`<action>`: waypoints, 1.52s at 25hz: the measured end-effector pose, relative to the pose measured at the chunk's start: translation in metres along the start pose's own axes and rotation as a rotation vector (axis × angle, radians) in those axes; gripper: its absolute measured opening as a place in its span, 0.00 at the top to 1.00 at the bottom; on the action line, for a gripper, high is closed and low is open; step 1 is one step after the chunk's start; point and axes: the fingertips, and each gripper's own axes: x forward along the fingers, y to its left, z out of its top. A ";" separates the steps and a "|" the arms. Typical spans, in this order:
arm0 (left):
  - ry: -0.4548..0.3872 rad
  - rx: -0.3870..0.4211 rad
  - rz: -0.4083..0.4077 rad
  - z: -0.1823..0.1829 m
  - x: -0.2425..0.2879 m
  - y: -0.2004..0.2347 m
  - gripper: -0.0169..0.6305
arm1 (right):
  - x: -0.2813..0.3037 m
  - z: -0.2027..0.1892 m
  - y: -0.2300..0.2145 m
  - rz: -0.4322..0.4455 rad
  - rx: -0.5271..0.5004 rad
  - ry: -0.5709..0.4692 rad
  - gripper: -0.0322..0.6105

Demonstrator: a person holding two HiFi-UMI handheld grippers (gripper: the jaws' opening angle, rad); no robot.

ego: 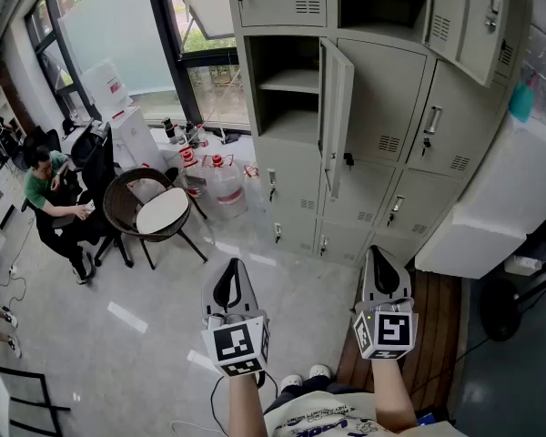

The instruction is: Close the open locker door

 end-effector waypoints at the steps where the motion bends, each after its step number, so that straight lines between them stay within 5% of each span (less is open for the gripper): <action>1: 0.000 0.000 0.000 0.000 0.000 0.000 0.97 | 0.000 0.000 0.000 0.001 -0.001 0.000 0.95; 19: 0.004 -0.001 0.004 -0.003 0.009 -0.003 0.97 | 0.008 -0.001 -0.005 0.009 0.011 -0.032 0.95; 20: 0.005 -0.002 0.005 -0.004 0.010 -0.004 0.97 | 0.010 -0.001 -0.005 0.015 0.017 -0.032 0.93; 22: 0.005 -0.005 0.007 -0.004 0.013 -0.005 0.97 | 0.014 -0.002 -0.005 0.030 0.031 -0.030 0.73; 27: 0.006 -0.012 0.022 -0.007 0.020 -0.011 0.97 | 0.025 -0.008 -0.012 0.050 0.046 -0.024 0.73; 29: 0.006 -0.015 0.032 -0.009 0.022 -0.013 0.97 | 0.030 -0.012 -0.014 0.072 0.056 -0.019 0.58; 38: 0.036 -0.020 0.084 -0.020 0.020 -0.019 0.97 | 0.041 -0.027 -0.022 0.126 0.087 0.007 0.58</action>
